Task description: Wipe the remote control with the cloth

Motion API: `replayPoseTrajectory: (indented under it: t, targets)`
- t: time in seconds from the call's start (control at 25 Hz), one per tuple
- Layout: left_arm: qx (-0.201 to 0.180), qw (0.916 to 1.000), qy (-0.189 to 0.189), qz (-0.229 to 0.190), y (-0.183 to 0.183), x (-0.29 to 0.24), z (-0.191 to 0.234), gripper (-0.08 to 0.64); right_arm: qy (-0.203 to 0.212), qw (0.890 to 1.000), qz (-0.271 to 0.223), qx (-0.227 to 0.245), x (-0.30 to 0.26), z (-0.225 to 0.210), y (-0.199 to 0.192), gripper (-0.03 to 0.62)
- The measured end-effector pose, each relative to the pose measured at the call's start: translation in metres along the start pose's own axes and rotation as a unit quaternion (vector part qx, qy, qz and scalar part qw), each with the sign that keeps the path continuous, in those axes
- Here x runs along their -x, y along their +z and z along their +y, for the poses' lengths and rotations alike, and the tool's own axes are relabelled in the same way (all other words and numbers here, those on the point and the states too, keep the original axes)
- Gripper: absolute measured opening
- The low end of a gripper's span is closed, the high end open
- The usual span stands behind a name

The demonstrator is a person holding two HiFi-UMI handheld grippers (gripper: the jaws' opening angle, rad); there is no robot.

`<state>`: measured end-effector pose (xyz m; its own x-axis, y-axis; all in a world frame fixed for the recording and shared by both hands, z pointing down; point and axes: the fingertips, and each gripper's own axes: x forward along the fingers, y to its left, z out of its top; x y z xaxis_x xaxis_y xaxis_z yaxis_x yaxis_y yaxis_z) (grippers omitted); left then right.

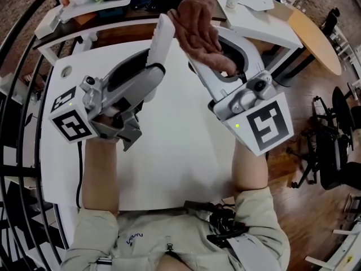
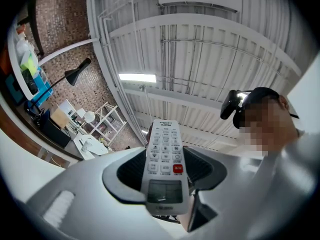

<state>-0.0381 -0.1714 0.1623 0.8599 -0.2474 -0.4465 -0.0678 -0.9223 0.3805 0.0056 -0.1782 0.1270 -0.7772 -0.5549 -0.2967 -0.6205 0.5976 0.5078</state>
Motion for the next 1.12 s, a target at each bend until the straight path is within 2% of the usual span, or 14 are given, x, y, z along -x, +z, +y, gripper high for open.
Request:
replayPoseTrajectory:
  t: [0.48, 0.8, 1.12]
  targets:
    - [0.020, 0.9990, -0.008, -0.040, 0.014, 0.004, -0.003, 0.244, 0.099, 0.993, 0.058, 0.026, -0.001, 0.044, -0.019, 0.104]
    - [0.029, 0.9980, -0.008, -0.055, 0.023, 0.011, 0.001, 0.244, 0.179, 0.979, 0.097, 0.018, 0.001, 0.071, -0.032, 0.103]
    - [0.042, 0.9970, -0.020, -0.062, 0.025, 0.013, -0.001, 0.244, 0.262, 0.957, 0.123, 0.010, 0.017, 0.091, -0.036, 0.104]
